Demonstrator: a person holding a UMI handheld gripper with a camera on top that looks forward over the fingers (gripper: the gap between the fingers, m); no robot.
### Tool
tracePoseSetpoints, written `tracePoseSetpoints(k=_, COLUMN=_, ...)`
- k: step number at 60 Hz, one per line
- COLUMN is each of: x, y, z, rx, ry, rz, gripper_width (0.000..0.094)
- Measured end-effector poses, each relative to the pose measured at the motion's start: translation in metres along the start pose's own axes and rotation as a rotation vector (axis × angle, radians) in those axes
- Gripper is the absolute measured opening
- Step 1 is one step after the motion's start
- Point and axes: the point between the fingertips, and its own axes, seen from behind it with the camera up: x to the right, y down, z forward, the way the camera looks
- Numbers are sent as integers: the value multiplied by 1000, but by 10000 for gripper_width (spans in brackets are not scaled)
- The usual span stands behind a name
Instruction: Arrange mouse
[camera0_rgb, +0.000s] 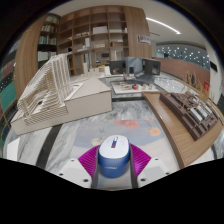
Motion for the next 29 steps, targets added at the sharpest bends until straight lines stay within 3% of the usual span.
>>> tracePoseSetpoints(k=7, x=2, y=4, z=-4, rx=-38, ry=-16, rz=43, gripper_width=562)
tracePoseSetpoints(k=8, x=3, y=5, z=-7, rx=-47, ry=-14, rz=50, gripper_width=594)
tracePoseSetpoints(k=9, x=4, y=6, z=-10, rx=-55, ry=-8, rz=60, gripper_width=696)
tracePoseSetpoints(k=11, x=7, y=4, z=-19, rx=-52, ry=-2, rz=74, gripper_width=726)
tracePoseSetpoints(k=12, x=8, y=1, z=-24, rx=-43, ry=-4, rz=75, gripper_width=813)
tracePoseSetpoints(k=13, x=10, y=-1, z=-31, rx=-35, ry=-10, rz=72, gripper_width=768)
tracePoseSetpoints(k=14, x=9, y=-3, z=-38, rx=-25, ry=-16, rz=68, gripper_width=860)
tracePoseSetpoints(k=15, x=10, y=-5, z=-46, rx=-18, ry=-21, rz=63, gripper_width=818)
tracePoseSetpoints(k=16, x=10, y=-6, z=-53, rx=-13, ry=-26, rz=61, gripper_width=893)
tracePoseSetpoints(k=17, x=12, y=-6, z=-60, rx=-10, ry=-26, rz=60, gripper_width=850)
tracePoseSetpoints(k=29, x=45, y=15, z=-148, rx=22, ry=-46, rz=121, gripper_width=835)
